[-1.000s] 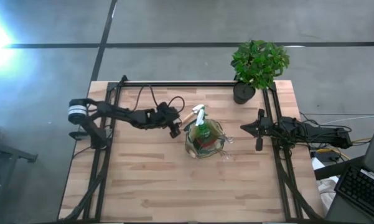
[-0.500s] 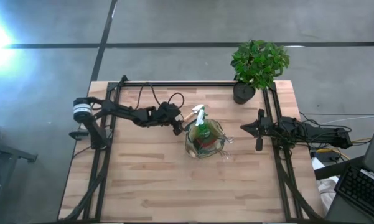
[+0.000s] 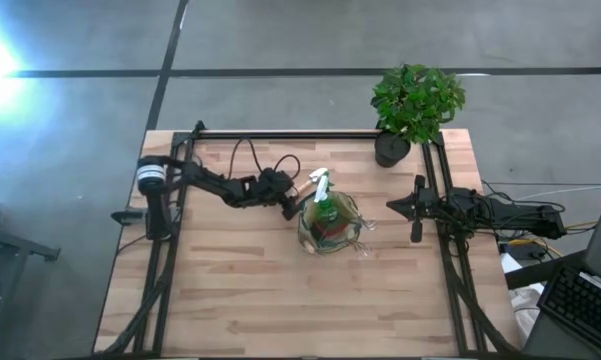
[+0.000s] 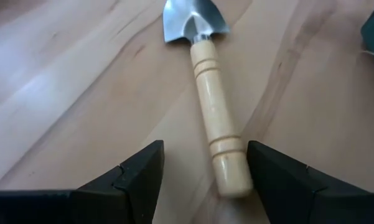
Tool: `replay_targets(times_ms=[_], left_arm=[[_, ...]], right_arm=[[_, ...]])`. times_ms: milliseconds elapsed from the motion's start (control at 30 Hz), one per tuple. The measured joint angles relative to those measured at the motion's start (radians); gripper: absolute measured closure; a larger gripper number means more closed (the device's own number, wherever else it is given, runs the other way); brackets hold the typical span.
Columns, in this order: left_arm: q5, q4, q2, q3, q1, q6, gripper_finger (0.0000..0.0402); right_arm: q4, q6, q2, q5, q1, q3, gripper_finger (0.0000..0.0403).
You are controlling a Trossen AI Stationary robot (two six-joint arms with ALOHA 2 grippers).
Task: Pick & Place Garden tools in Gardening bag
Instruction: Put the brown trowel into the green gardening bag
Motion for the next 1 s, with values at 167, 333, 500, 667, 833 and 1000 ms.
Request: replay_targets(times_ms=[167, 333, 500, 667, 833, 1000], left_arm=[[-0.032, 0.067, 0.042, 0.002, -0.001, 0.0, 0.0169], [-0.046, 0.059, 0.039, 0.002, -0.002, 0.009, 0.0196], [-0.038, 0.047, 0.039, 0.002, -0.001, 0.005, 0.0268], [-0.037, -0.006, 0.037, 0.003, -0.002, -0.002, 0.0335], [-0.009, -0.019, 0.036, -0.005, -0.003, -0.034, 0.0335], [-0.008, -0.024, 0.033, -0.007, -0.006, -0.058, 0.0335]], right_arm=[[0.0, 0.0, 0.0, 0.0, 0.0, 0.0, 0.0394], [0.0, 0.0, 0.0, 0.0, 0.0, 0.0, 0.0394], [0.0, 0.0, 0.0, 0.0, 0.0, 0.0, 0.0394], [0.0, 0.0, 0.0, 0.0, 0.0, 0.0, 0.0394], [0.0, 0.0, 0.0, 0.0, 0.0, 0.0, 0.0394], [0.0, 0.0, 0.0, 0.0, 0.0, 0.0, 0.0394]])
